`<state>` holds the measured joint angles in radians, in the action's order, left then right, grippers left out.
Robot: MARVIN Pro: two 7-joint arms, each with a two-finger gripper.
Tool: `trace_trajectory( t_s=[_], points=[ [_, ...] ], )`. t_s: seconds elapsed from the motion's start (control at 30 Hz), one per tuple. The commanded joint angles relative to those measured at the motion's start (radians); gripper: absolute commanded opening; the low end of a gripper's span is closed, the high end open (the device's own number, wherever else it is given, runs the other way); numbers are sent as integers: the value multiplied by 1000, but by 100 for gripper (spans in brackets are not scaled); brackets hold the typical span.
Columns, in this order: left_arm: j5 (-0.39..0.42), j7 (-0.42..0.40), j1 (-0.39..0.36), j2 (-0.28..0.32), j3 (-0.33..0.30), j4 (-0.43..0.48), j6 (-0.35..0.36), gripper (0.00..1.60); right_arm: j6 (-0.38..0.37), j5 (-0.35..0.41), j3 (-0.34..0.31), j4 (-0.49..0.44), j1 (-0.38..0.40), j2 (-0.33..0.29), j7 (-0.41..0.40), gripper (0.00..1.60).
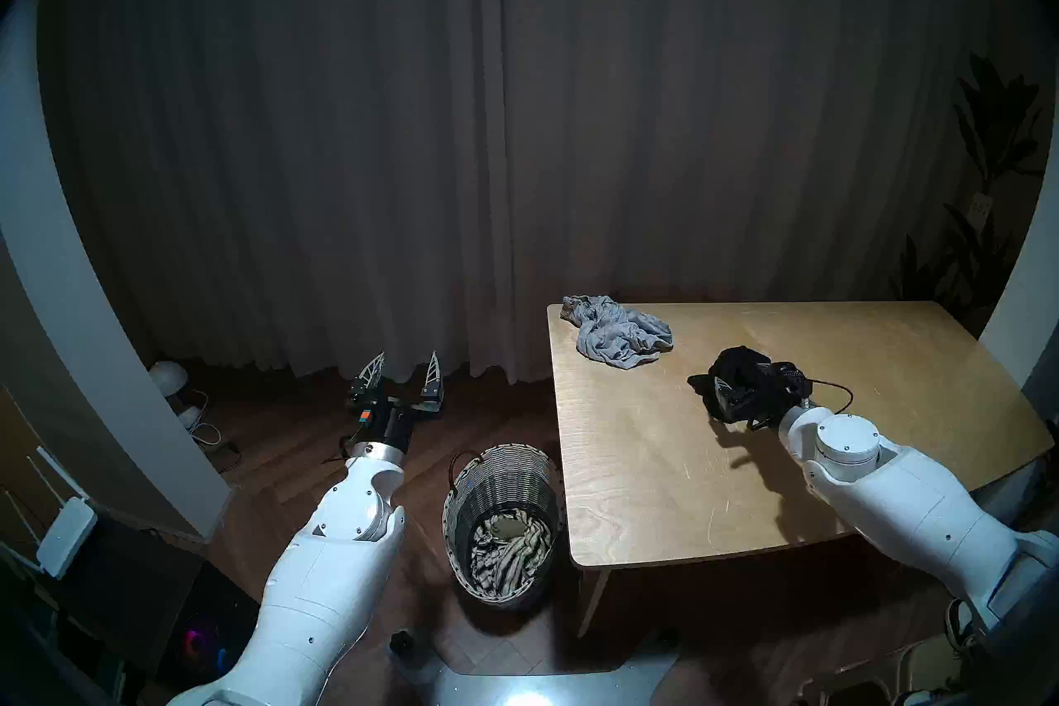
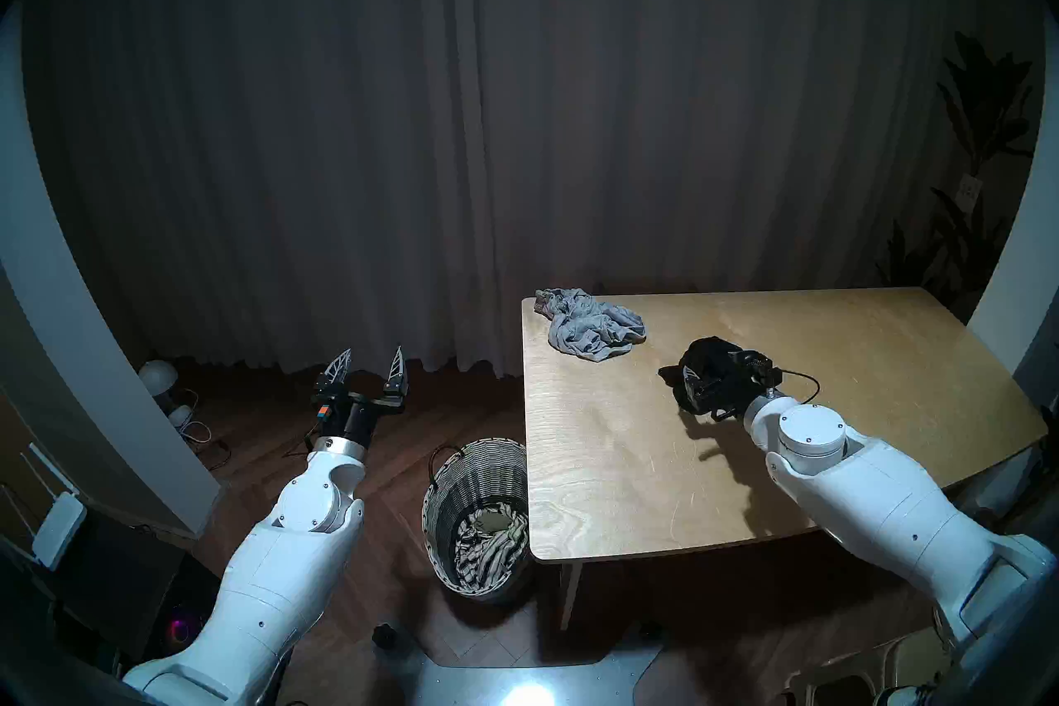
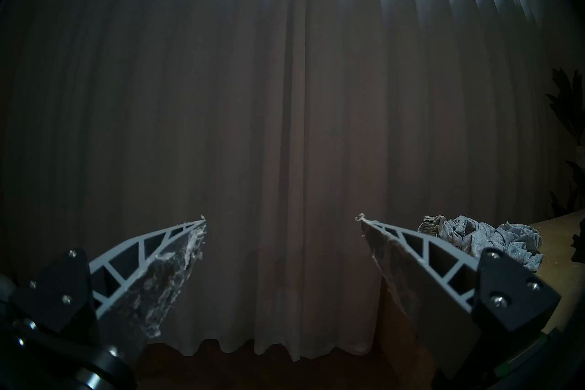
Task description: Toss clothes into the laundry hamper
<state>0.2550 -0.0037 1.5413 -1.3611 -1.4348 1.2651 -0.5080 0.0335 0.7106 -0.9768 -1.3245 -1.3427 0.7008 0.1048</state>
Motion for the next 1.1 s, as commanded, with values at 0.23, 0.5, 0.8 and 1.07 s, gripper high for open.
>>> trace_trajectory(
  t_s=[0.23,0.5,0.8,1.07],
  points=[
    [1,10,50,17,-34,91,-33,160,-44,-84,69,125,107,110,31,160],
    [-1,18,87,23,-51,136,-46,160,-54,-132,106,189,162,159,49,0],
    [0,31,146,29,-73,225,-69,160,-54,-205,152,257,248,225,66,0],
    [-1,39,217,28,-81,341,-91,160,-10,-293,203,245,333,284,65,0]
  ],
)
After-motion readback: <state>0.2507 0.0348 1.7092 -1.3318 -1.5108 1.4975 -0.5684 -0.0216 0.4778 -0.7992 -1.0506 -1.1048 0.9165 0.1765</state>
